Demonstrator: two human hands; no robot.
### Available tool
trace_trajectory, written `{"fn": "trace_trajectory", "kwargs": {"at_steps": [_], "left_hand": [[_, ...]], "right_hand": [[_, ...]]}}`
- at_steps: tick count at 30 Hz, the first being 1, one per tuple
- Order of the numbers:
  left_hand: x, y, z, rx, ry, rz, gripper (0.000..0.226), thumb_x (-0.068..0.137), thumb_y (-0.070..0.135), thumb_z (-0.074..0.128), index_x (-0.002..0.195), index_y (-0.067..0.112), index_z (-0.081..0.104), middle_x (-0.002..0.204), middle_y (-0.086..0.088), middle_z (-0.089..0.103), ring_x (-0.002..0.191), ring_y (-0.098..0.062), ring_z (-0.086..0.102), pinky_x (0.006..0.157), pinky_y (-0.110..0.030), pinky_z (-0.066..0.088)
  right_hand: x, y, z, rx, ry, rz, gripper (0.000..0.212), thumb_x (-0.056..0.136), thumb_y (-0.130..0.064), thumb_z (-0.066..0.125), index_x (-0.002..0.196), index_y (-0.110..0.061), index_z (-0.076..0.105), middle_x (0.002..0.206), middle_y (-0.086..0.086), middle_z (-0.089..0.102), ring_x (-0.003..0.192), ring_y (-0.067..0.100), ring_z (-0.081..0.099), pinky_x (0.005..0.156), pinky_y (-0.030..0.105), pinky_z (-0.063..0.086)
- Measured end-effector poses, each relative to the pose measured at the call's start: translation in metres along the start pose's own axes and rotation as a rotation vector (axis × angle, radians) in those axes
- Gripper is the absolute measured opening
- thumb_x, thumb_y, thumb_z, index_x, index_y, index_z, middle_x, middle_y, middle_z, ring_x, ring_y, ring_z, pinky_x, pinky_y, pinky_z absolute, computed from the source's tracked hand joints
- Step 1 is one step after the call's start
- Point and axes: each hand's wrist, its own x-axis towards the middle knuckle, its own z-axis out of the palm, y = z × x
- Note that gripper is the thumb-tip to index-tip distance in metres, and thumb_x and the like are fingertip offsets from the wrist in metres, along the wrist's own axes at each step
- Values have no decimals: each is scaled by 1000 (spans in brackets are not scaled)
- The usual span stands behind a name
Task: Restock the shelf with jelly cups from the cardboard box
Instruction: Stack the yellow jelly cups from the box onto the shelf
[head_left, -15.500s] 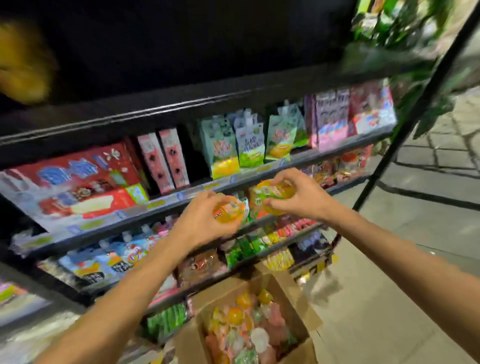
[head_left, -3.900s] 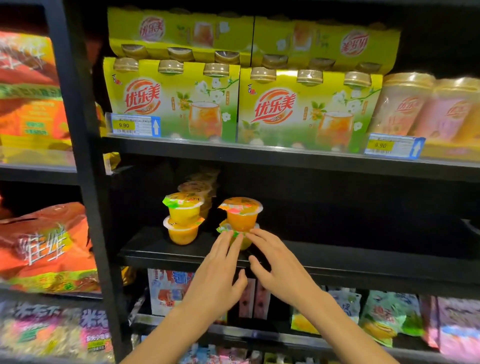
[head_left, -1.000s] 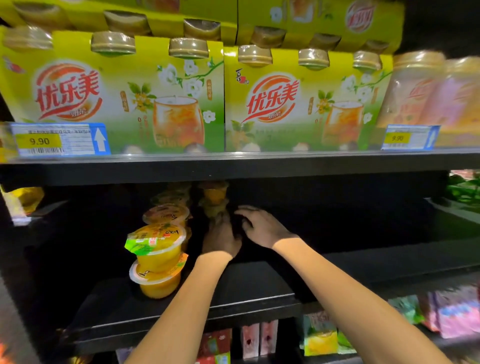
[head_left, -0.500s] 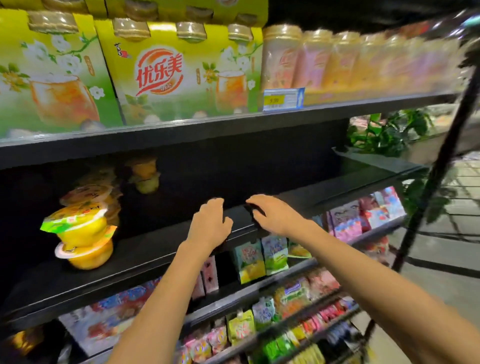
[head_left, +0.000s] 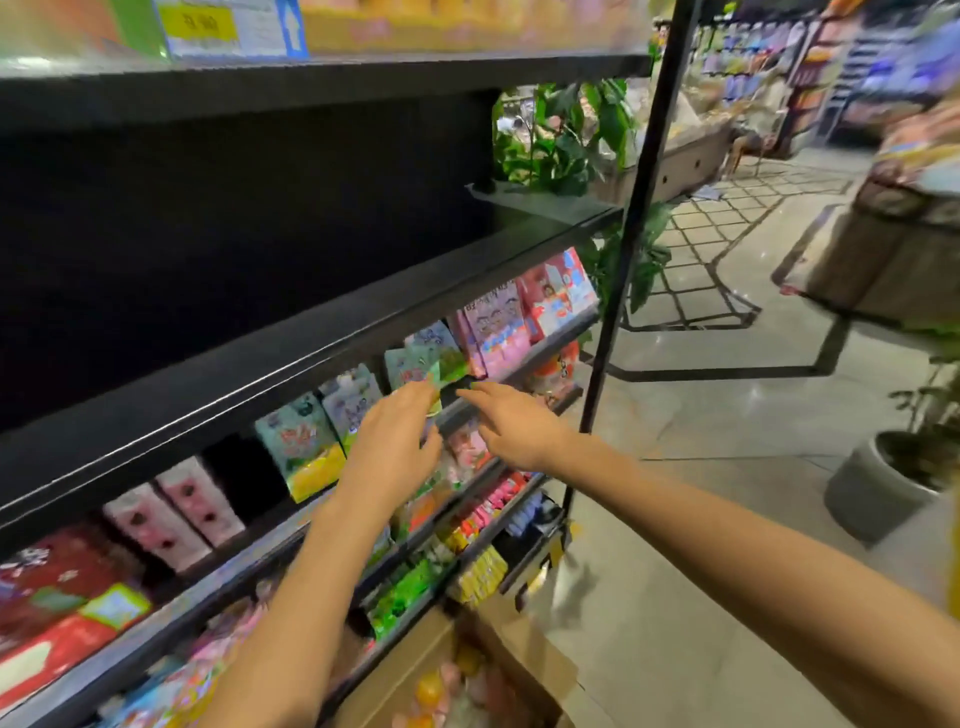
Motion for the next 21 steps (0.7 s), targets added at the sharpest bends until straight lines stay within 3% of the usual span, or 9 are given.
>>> {"fn": "trace_trajectory", "kwargs": {"at_steps": [7,11,13,16,18,21], "left_hand": [[-48,-34,110,-109,-191,-95,43,88,16,57,131,8,55,130,-11,59,121,-30,55,99,-41,44],[-87,-62,187,-217,-301,-216,56,80,31,42,122,0,63,123,-19,65,115,-32,60,98,-39,46],[-108,-74,222,-247,-359,-274,44,82,25,49,116,3,64,110,-17,68,103,-32,63,87,-36,47],[-144,-90,272,-234,-427,-286,32,86,16,58,117,10,61,107,-12,66,98,-33,63,80,-38,50],[-172,-100,307,-273,-470,-335,33,90,22,54,121,11,61,113,-10,65,104,-32,62,85,-38,48],[-224,-122,371,-250,-579,-472,43,93,26,52,136,18,52,139,-2,53,127,-22,50,104,-34,39]], "right_hand": [[-17,44,113,43,-168,116,55,99,-17,45,152,-13,33,145,13,46,133,31,43,107,38,35],[-24,59,191,137,-255,203,52,98,-14,42,150,-13,38,134,15,54,124,33,49,98,38,42],[-29,70,236,172,-287,253,52,96,-14,43,148,-12,40,136,15,54,126,33,50,101,39,43],[-44,82,303,243,-345,327,51,97,-13,42,148,-11,41,140,15,54,128,31,50,105,33,35],[-53,91,346,295,-355,378,48,97,-10,45,145,-9,46,139,15,54,128,30,50,104,27,32],[-66,103,416,410,-377,479,44,97,-13,48,140,-12,51,137,11,58,127,29,52,99,25,35]]}}
